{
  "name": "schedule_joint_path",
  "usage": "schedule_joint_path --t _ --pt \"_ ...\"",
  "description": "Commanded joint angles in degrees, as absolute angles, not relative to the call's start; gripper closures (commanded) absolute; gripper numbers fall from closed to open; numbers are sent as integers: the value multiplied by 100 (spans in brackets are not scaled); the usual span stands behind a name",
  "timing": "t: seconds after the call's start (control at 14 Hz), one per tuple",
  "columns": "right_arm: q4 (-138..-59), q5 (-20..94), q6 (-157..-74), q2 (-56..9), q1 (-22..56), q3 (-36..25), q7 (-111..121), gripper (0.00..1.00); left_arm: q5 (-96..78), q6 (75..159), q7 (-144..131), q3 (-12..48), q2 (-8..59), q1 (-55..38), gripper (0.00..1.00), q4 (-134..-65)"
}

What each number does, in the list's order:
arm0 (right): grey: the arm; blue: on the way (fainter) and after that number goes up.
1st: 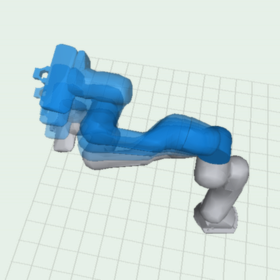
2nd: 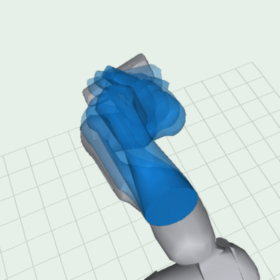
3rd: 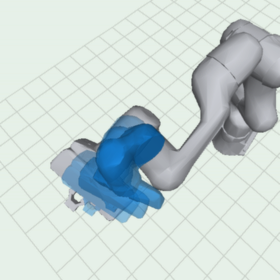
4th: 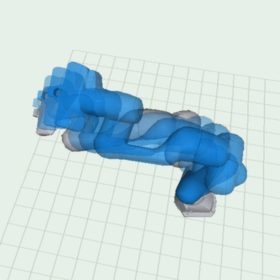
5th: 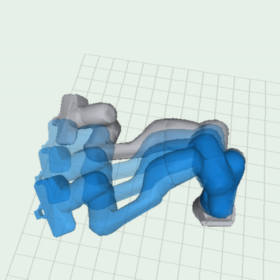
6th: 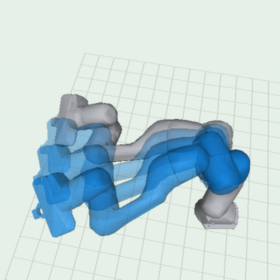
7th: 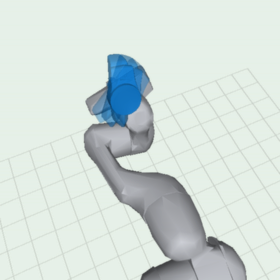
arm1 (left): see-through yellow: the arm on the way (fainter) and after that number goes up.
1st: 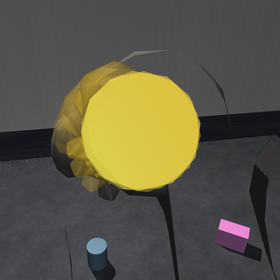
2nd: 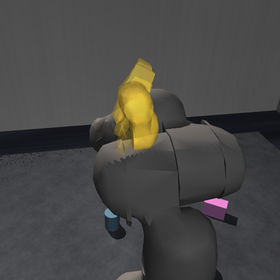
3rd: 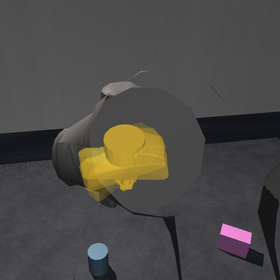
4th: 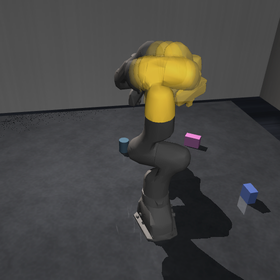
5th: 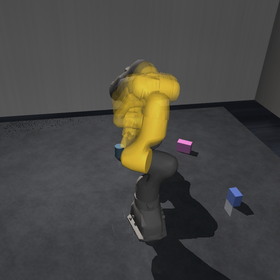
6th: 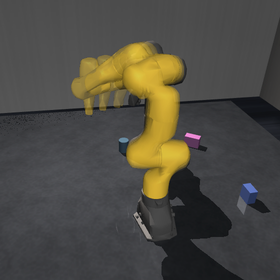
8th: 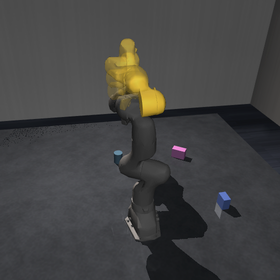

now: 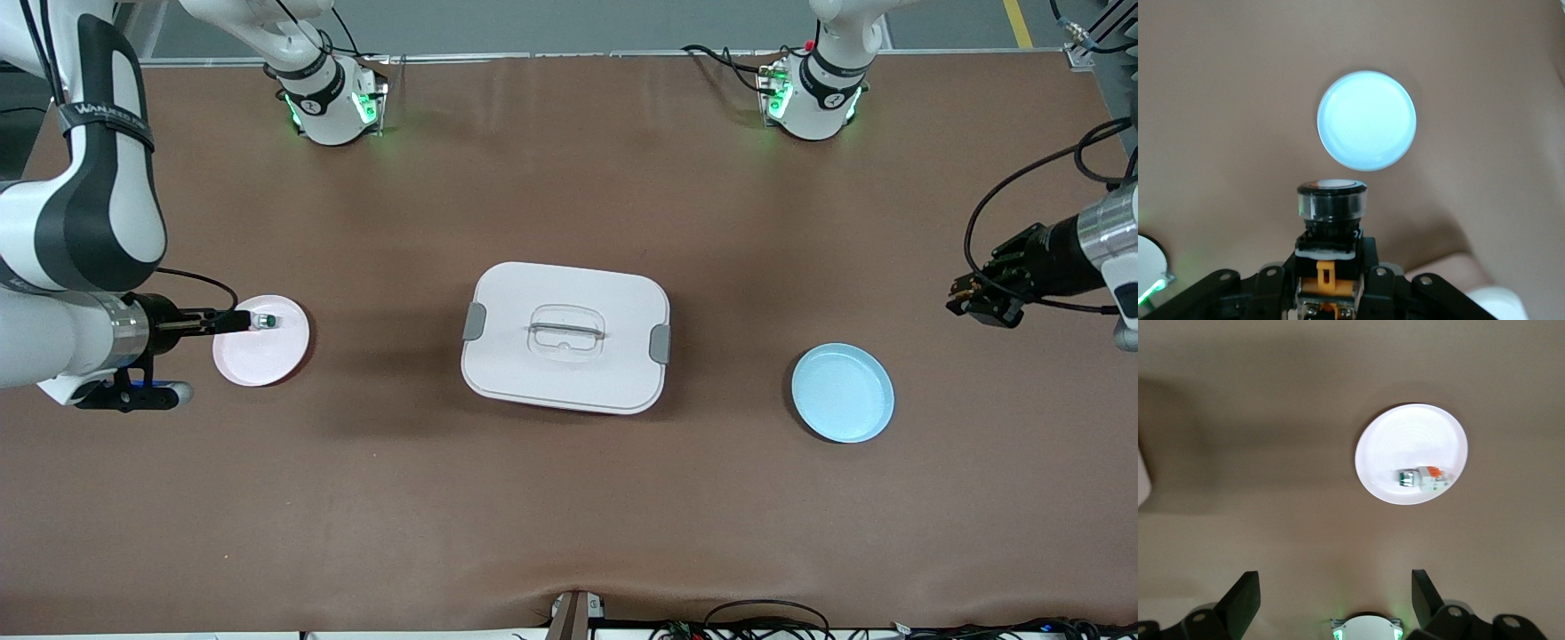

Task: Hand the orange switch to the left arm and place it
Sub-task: 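Move the switch with the left gripper over the blue plate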

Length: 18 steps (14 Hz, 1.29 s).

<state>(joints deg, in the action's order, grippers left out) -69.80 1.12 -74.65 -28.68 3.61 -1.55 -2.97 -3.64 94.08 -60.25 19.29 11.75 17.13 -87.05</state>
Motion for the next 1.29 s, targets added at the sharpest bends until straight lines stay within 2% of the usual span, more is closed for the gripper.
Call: schedule_joint_path --t 0.0,0.5,0.64,1.21 --pt "-7014 -114 -7191 -2760 256 -88 -264 0 -10 10113 -6870 1969 1160 1688 100 -9208" --pt "-6996 -123 -6882 -2610 185 -70 -281 0 552 12521 -8585 1977 1169 1626 100 -10984" --pt "-6830 -141 -6856 -2610 106 -105 -387 0 843 12962 -8885 1978 1247 1591 100 -11293" --pt "-6715 -79 -6619 -2523 0 -176 -448 0 1248 13666 -9053 1978 2143 1538 100 -11303"
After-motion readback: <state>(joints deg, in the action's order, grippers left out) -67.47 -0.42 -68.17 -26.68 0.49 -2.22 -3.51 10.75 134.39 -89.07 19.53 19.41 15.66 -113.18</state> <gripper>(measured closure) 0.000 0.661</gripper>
